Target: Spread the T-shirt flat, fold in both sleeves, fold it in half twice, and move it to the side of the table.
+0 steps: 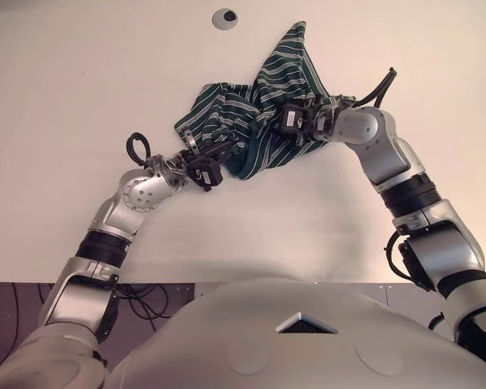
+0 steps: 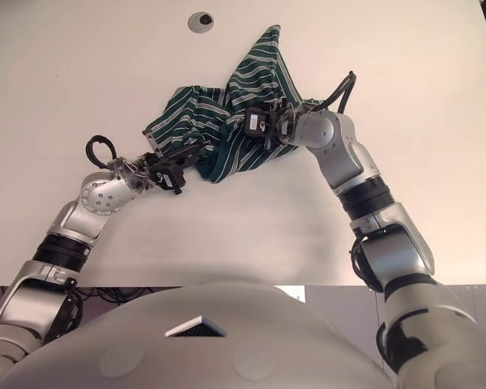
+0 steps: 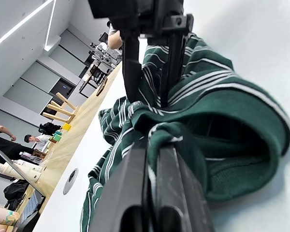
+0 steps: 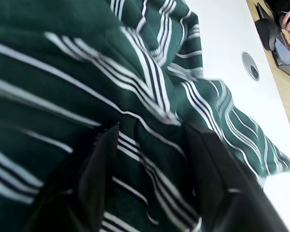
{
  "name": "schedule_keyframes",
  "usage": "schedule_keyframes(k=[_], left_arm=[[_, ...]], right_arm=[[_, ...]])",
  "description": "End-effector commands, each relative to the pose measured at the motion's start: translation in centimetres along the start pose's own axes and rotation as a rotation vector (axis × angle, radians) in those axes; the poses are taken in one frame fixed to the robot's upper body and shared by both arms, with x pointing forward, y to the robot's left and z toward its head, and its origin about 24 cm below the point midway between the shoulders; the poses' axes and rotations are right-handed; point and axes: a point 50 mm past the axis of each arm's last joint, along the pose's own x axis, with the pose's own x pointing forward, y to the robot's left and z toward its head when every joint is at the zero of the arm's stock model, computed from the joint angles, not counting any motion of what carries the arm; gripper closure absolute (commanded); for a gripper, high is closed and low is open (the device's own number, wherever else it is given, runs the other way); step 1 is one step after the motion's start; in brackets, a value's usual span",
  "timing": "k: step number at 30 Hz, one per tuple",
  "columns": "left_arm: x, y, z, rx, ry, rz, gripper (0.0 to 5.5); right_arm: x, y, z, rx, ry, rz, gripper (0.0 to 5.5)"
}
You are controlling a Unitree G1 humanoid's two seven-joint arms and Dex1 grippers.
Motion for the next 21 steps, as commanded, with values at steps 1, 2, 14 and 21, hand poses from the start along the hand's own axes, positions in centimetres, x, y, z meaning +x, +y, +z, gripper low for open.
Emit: schedule_keyframes(k=[1, 2, 14, 21], left_arm=[[-0.6, -1.4, -0.9, -0.016, 0.068, -0.07, 5.5], [-0.6, -1.4, -0.9, -0.016, 0.07, -0.068, 5.5], [-2.1, -0.3, -1.8, -0.11, 0.101, 0.001, 5.5], [-4.6, 2.9, -1.6, -0.264, 0.042, 0.148, 5.5]], right_arm=[[-0.4, 0.4, -0.5, -0.036, 0.029, 0.041, 3.94], [-0.5, 0.5, -0.7, -0.037, 0.033, 0.055, 4.15], [-5.2, 0.0, -0.5, 0.231, -0.198, -0.116, 5.48], [-12.2, -1.0, 0.2, 0.317, -0.386, -0.205, 5.48]])
